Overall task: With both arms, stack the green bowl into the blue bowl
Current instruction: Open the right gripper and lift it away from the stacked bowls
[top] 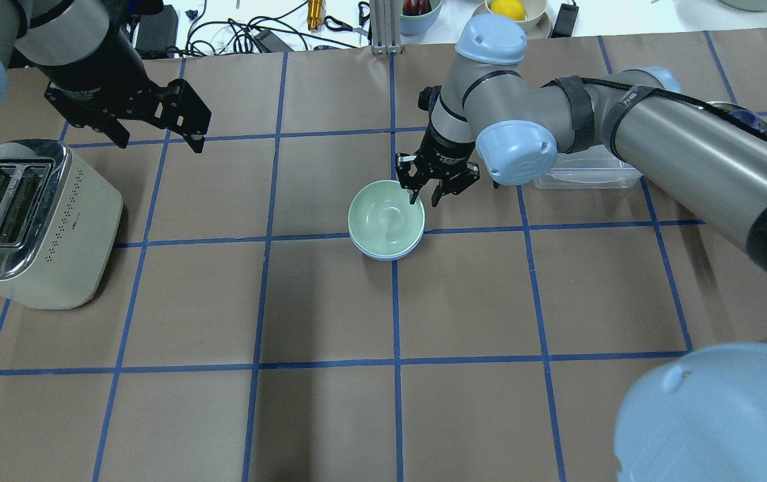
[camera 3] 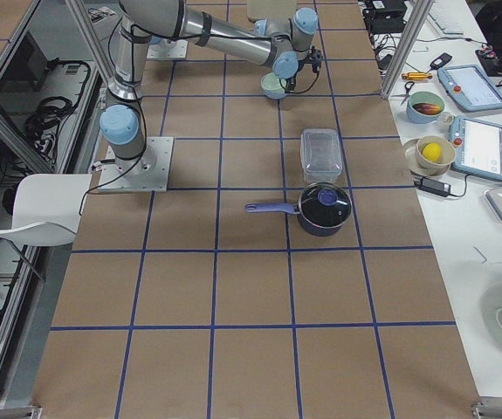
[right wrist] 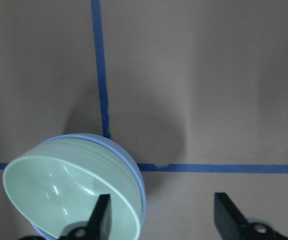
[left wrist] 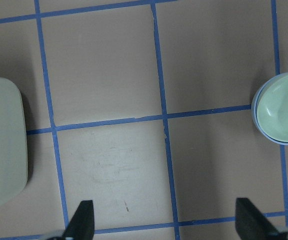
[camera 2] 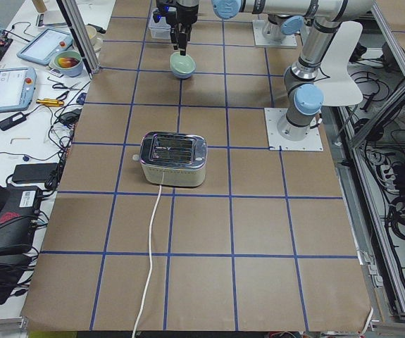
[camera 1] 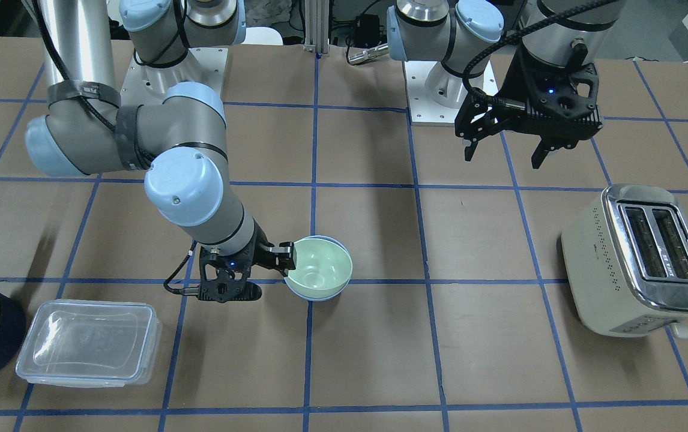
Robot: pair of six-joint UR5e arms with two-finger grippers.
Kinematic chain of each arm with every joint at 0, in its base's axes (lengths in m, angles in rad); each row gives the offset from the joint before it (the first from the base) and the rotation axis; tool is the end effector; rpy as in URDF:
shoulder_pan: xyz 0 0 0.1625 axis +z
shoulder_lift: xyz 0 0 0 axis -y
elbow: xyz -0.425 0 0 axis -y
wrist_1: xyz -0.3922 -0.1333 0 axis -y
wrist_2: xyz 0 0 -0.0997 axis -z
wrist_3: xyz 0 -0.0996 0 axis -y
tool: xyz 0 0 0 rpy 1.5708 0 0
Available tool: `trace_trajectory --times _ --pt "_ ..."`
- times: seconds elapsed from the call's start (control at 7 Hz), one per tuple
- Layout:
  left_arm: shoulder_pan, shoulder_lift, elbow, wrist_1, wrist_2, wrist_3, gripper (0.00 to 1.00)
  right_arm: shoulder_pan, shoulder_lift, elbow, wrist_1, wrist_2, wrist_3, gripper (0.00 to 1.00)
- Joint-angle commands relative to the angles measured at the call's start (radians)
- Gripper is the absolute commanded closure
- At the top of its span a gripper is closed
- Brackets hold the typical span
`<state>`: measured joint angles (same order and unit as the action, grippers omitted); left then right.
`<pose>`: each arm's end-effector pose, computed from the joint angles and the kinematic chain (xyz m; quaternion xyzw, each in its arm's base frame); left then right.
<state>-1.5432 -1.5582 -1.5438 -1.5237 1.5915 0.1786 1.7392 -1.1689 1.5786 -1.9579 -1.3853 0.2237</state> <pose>-0.1175 -0.4979 0.5124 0.0749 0.9962 -0.0420 0.0147 0.2540 -0.5892 0.2973 0.0286 0.9952 0.0291 0.0886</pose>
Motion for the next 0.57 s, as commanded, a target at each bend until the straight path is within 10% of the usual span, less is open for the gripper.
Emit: trace_trajectory --times 0.0,0.43 --pt "0.0 0.004 -0.004 0.0 0.005 0.006 0.0 -0.074 -0.148 -0.006 0.185 -0.029 -0.009 0.0" --pt "0.0 0.003 -0.004 0.004 0.001 0.002 0.0 -0.159 -0.308 -0.005 0.398 -0.208 -0.108 0.0"
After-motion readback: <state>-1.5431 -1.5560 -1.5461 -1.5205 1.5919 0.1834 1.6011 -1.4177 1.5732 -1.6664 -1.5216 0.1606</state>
